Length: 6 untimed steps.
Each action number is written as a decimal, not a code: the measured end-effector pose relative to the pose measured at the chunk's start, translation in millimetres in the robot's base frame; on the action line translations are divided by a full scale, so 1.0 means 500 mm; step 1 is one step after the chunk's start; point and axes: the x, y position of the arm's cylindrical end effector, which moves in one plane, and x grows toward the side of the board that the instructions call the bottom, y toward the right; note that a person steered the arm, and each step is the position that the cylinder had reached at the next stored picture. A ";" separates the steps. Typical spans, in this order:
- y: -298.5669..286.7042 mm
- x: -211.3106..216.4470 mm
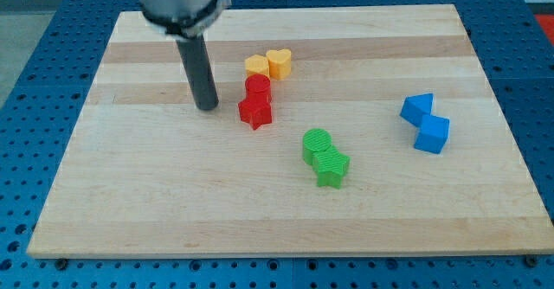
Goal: Push the hexagon to the top right of red circle
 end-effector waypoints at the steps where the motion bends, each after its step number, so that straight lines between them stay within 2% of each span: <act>1: 0.057 -0.123; 2: 0.085 -0.172; 4: 0.116 -0.098; 6: 0.179 -0.072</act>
